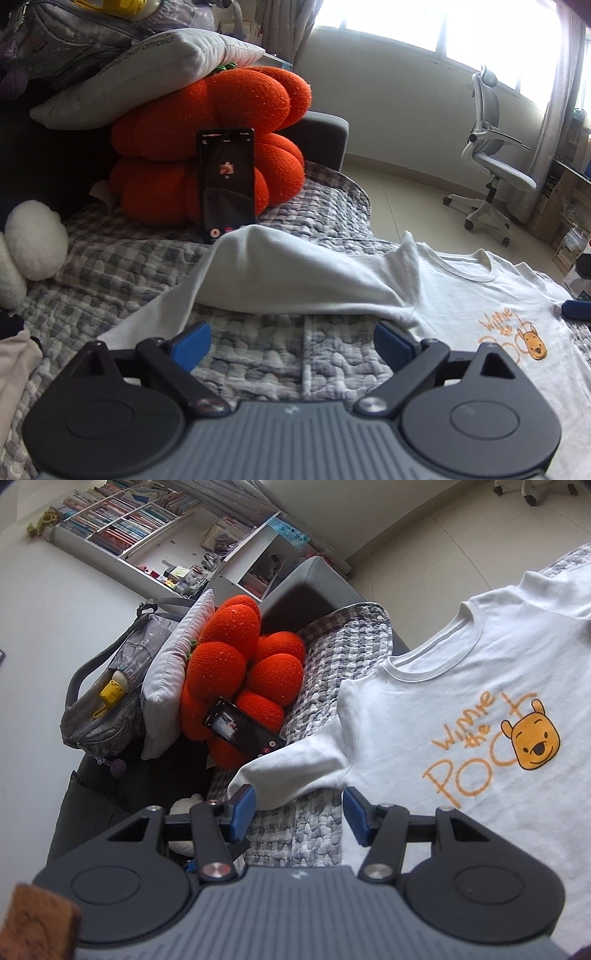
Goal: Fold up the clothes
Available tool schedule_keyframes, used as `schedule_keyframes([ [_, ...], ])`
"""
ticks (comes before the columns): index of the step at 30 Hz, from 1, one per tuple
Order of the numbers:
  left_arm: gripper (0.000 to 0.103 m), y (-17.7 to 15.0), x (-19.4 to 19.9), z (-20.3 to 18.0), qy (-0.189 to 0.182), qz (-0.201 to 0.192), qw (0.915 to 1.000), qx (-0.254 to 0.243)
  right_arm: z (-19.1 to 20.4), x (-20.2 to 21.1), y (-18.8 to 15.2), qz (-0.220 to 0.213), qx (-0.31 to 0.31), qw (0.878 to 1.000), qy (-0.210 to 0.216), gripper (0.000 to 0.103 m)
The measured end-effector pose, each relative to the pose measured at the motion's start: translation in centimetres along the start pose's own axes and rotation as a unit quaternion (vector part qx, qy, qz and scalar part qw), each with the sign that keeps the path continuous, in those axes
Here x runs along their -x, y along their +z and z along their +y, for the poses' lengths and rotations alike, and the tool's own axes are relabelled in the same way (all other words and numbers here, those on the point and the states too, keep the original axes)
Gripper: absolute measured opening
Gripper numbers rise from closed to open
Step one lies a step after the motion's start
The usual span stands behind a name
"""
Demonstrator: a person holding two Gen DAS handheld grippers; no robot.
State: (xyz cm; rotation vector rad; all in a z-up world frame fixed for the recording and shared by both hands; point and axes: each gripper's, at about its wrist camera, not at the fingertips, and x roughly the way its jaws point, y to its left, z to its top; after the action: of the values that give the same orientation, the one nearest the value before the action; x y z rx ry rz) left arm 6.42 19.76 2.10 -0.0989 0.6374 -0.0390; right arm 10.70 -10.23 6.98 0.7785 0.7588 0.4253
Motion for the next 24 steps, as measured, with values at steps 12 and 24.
schedule_keyframes([
  [12,0.101,-0.9,0.5,2.8,0.039,0.001,0.9992,0.001,1.0,0.8,-0.5,-0.006,0.022,1.0,0.0,0.057],
  [24,0.102,-1.4,-0.3,3.5,0.057,0.008,0.9983,-0.003,0.7,1.3,-0.5,-0.021,0.037,0.999,-0.01,0.057],
])
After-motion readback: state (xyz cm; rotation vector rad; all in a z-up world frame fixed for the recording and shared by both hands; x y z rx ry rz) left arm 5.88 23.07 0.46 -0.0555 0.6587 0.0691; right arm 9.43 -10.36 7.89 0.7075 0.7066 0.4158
